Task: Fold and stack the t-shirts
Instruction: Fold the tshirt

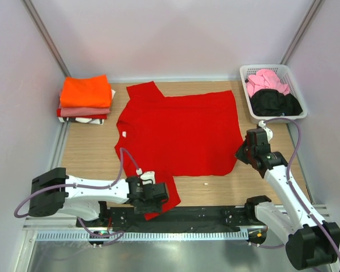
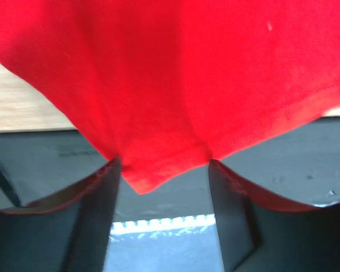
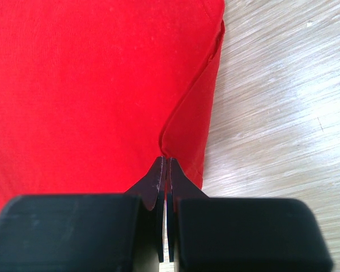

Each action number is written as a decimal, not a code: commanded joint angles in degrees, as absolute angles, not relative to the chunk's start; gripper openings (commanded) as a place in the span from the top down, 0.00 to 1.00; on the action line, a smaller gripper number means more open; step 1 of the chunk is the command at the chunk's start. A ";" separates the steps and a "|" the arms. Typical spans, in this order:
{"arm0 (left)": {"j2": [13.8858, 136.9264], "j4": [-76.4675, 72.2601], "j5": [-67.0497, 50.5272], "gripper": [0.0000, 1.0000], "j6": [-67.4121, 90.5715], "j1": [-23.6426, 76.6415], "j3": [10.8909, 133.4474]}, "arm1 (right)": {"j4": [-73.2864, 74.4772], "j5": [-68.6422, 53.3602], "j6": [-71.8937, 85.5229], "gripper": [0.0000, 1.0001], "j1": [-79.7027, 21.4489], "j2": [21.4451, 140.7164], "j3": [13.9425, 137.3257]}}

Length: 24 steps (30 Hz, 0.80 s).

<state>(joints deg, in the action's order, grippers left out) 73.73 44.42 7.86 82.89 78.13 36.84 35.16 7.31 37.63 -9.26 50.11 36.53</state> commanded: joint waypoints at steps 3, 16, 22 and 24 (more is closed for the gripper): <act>72.16 48.68 10.27 0.27 87.89 81.82 37.70 | 33.49 7.65 37.27 0.99 -9.14 49.75 36.74; 70.57 54.86 15.56 0.31 92.46 84.55 38.41 | 33.31 7.56 37.09 0.99 -9.14 50.45 36.74; 71.63 45.27 13.18 0.32 92.37 84.64 33.76 | 33.31 7.38 37.09 0.99 -9.14 50.62 36.74; 72.33 43.77 13.01 0.34 92.37 84.55 33.49 | 33.31 7.38 37.00 0.99 -9.14 50.63 36.65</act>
<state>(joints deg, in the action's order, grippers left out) 70.98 50.04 12.75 91.05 84.31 35.03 35.09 7.31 37.54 -9.26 50.68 36.53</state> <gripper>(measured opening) 0.668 0.027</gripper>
